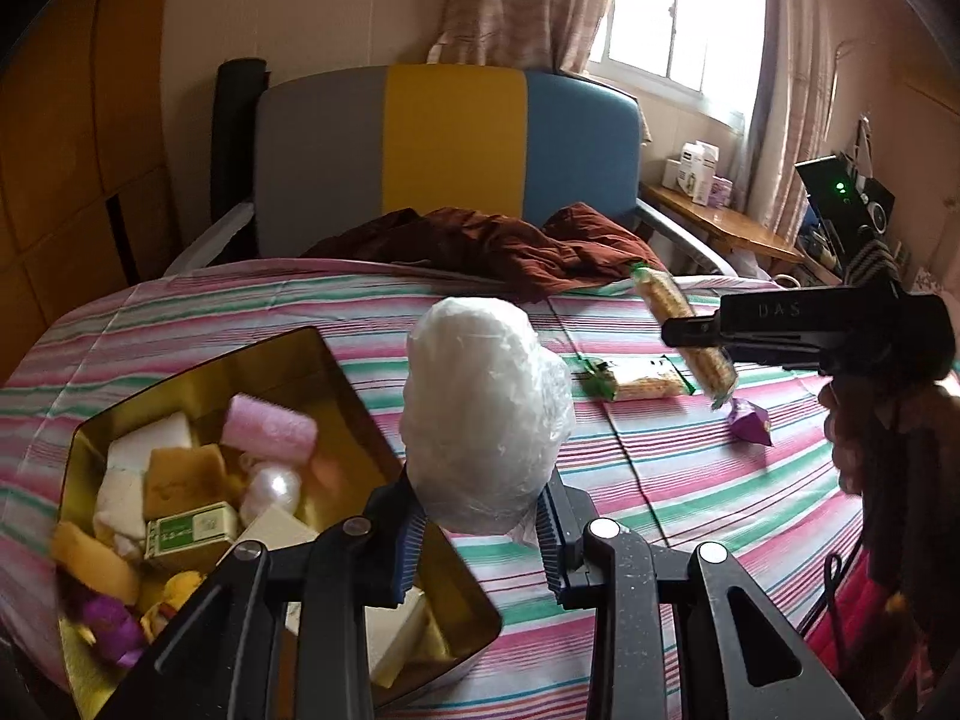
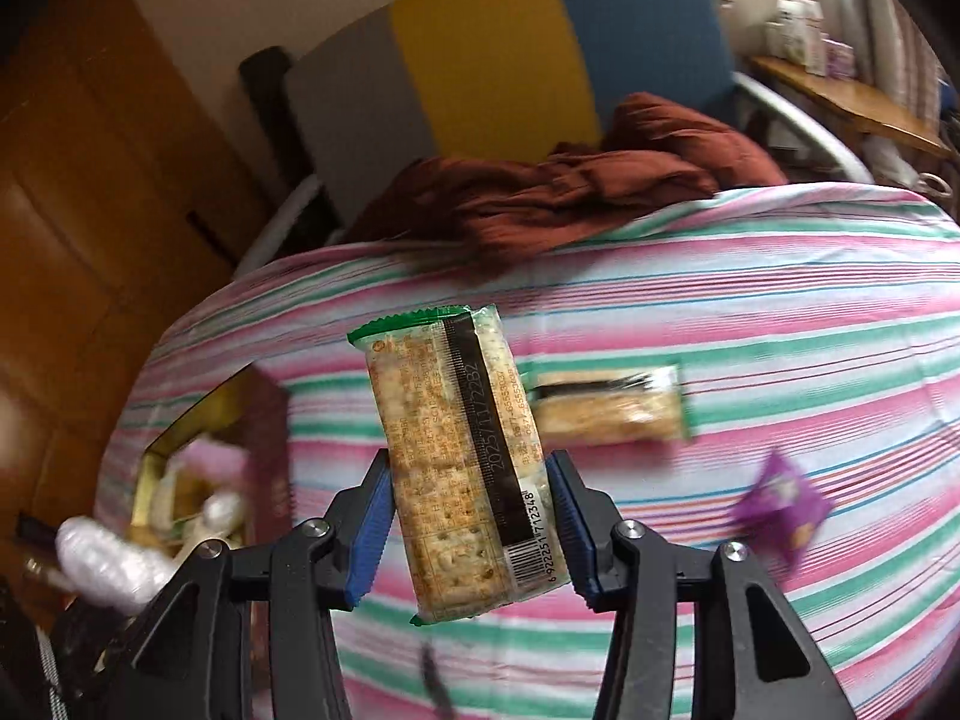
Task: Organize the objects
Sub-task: 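Carry the cotton bundle and cracker packet into the tray and release both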
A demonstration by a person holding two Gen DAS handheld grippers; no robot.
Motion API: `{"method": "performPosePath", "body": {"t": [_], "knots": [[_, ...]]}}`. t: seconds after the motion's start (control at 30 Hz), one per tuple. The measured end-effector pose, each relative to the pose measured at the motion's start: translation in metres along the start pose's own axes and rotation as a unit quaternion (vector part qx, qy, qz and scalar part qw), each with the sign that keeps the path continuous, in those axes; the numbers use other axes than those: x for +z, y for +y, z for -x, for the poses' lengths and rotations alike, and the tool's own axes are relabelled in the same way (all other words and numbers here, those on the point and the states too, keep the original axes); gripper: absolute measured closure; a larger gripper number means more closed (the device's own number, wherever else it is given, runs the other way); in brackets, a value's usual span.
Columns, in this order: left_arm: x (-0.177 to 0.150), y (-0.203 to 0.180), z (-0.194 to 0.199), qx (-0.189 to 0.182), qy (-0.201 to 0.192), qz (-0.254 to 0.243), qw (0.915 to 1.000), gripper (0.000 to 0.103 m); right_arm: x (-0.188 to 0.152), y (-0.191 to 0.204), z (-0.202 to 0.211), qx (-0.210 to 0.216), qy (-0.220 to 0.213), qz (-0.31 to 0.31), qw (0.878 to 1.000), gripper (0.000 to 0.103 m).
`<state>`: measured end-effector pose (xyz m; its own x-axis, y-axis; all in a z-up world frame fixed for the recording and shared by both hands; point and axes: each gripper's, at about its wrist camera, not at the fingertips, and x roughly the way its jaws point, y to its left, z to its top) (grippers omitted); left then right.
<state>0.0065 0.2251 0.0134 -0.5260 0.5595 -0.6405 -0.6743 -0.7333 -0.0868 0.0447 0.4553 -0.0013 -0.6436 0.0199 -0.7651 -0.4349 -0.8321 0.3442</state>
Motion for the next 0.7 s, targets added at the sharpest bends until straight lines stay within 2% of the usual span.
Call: {"method": "performPosePath", "body": {"t": [0.37,0.57,0.7], "knots": [[-0.01,0.031,0.013,0.022,-0.004,0.027,0.9994,0.07,-0.027,0.066,-0.018,0.066,0.03,0.035,0.997,0.053],[-0.019,0.069,0.027,0.05,-0.008,0.061,0.9968,0.07,-0.041,0.1,-0.028,0.09,0.05,0.067,0.992,0.053],[-0.028,0.104,0.039,0.079,-0.007,0.095,0.9922,0.07,-0.05,0.121,-0.033,0.106,0.062,0.087,0.989,0.053]]}}
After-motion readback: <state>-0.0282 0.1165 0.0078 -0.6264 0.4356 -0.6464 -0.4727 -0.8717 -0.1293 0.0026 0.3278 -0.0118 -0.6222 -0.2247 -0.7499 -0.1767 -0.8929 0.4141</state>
